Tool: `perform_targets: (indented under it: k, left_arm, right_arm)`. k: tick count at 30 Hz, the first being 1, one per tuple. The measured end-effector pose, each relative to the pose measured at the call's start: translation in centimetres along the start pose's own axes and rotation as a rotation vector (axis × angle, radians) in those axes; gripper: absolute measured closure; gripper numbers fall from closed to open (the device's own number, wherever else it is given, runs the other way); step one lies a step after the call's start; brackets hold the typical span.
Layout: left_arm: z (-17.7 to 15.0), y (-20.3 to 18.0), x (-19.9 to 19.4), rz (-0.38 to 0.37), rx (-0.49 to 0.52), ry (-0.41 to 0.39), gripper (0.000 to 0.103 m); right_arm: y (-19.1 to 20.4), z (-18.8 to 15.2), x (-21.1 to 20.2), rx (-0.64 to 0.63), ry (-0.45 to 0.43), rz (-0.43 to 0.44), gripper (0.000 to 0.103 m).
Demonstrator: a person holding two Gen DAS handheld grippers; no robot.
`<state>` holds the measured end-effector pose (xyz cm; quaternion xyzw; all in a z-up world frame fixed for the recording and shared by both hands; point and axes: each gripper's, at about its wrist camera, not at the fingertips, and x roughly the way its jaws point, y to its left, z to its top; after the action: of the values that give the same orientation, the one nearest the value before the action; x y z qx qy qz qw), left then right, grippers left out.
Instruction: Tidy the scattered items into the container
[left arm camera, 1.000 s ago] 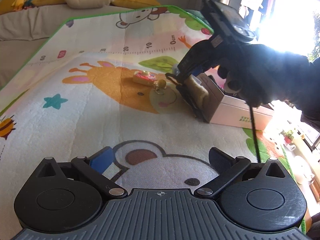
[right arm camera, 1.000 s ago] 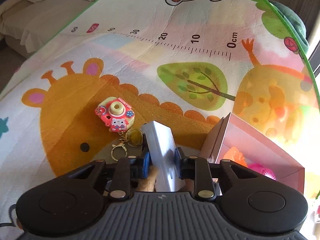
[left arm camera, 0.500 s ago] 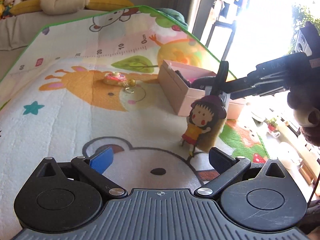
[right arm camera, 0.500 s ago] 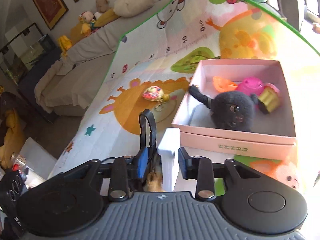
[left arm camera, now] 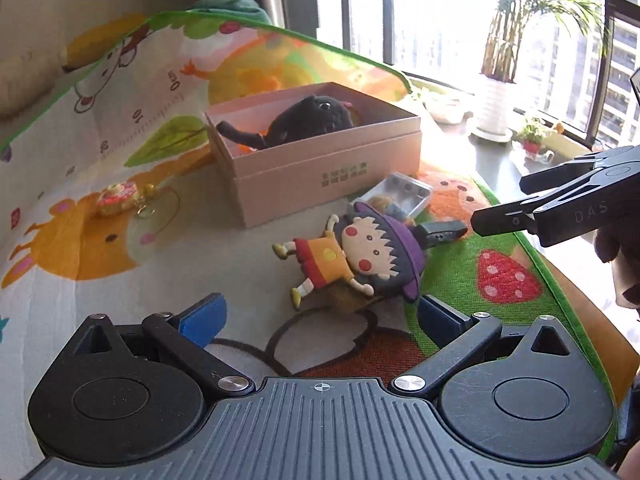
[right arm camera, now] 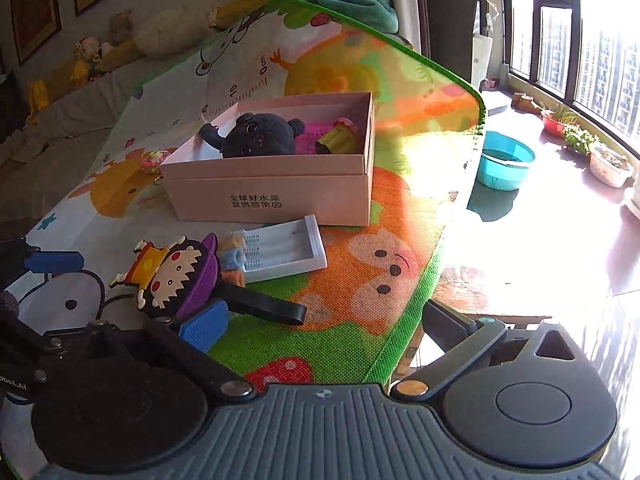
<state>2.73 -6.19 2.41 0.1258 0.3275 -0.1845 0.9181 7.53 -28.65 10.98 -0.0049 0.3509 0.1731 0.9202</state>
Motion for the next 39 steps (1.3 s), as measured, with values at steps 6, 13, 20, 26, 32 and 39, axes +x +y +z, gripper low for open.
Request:
perform_targets:
  k: [6,13,20,26,32,39]
  left_arm:
    - [1.9,-2.6,3.6,-0.012,0.214,0.01,0.0]
    - [3.1,-2.2,6.1,-0.077,0.208,0.015,0.0]
    - [2.5,-0.3,4.2,-0.084,0.139,0.02,0.023]
    - [1.8,4.4,-0.5,-0.035,-0.052,-0.059,0.023]
    - [-0.3,9.9,-1.4,0.179,-0.129,-0.02,0.023]
    - [-1.3,12.5,-2.7,0.233,-0.239,-0.026,0.005]
  right_arm:
    - [-2.1,-1.2,-0.1,0.08,-0.024,-0.011,0.0]
    - [-4.6,-1.5,-0.7,0.15,-0.035,-0.072,0.0]
    - [-3.8,-1.1,0.4,0.135,-0.015,-0.051,0.0]
    - [-1.0,0.6,1.5,0.029,-0.021,-0.008,0.0]
    - [2.6,2.3,4.0,-0.088,-0.007,0.035,0.0]
    - [4.5,3.4,6.4,-0.143,-0.015,0.001,0.0]
